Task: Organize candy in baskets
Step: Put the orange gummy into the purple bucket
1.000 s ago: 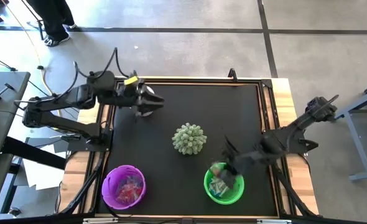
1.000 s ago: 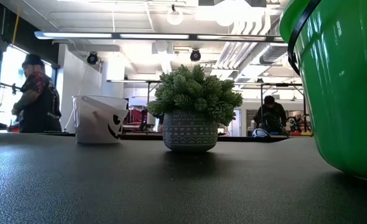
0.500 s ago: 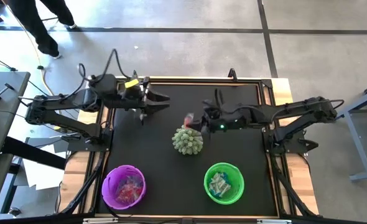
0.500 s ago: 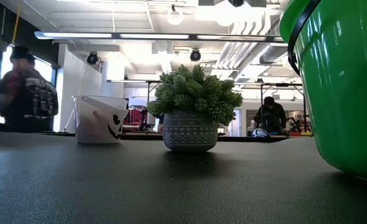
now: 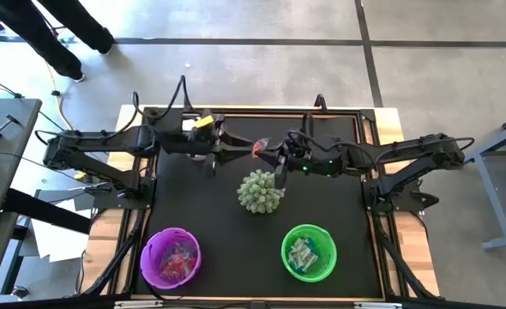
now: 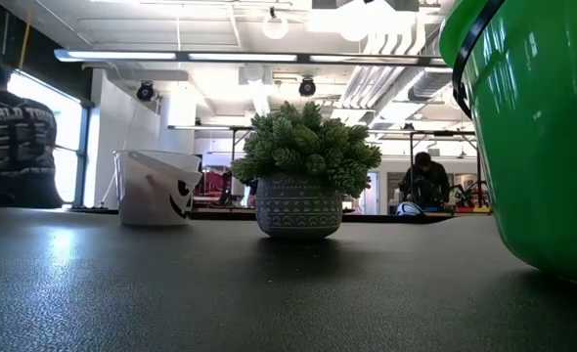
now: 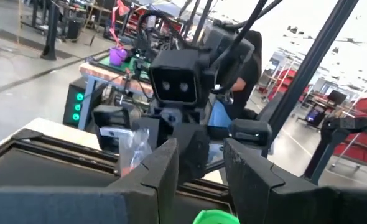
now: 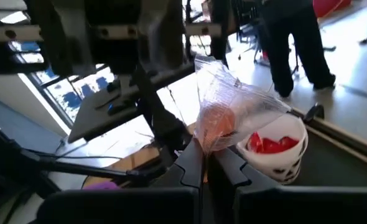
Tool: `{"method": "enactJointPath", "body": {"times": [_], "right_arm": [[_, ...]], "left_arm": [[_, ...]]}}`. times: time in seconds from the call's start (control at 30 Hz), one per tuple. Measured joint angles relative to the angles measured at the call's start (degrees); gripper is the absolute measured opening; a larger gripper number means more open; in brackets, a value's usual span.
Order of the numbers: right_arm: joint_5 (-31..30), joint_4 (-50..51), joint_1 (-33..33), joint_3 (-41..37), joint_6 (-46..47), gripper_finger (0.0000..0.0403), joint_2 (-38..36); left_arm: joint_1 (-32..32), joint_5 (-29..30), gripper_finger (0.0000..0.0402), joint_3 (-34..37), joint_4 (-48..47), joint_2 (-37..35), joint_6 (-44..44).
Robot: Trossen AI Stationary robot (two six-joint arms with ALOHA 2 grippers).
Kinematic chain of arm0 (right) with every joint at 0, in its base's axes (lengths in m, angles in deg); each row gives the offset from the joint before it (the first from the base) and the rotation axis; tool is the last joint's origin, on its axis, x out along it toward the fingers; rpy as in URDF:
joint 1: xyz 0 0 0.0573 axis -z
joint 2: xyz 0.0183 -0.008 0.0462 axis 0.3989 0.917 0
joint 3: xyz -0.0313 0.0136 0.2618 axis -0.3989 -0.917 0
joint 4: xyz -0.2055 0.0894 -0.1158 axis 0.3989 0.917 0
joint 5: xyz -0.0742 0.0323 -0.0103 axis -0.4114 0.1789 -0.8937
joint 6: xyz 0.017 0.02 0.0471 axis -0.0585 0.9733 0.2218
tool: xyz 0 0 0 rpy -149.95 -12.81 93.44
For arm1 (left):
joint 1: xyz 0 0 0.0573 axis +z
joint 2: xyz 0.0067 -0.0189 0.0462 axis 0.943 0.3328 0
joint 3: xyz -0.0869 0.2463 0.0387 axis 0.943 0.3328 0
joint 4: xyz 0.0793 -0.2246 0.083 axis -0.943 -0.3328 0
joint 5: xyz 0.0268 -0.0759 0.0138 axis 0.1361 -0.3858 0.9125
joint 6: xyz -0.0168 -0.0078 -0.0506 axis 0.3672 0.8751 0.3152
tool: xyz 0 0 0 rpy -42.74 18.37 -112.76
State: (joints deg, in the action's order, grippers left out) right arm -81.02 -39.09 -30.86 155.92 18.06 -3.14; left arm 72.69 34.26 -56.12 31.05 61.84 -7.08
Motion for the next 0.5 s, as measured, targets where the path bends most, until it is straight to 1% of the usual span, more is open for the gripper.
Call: {"method": "enactJointPath", "body": {"times": [0.33,0.5], "right_arm": [[-0.84,-5.83,0.0,0.0,-5.11,0.0003,0.01],[-0.97,-6.02,-0.02,-0.02,-5.5,0.0003,0.03]], "left_arm": [[-0.04,-0.02,0.0113,-0.01,1.93,2.35,1.26],[-0.04,0.55,0.0113,-0.01,2.58,3.53,1.27]]}}
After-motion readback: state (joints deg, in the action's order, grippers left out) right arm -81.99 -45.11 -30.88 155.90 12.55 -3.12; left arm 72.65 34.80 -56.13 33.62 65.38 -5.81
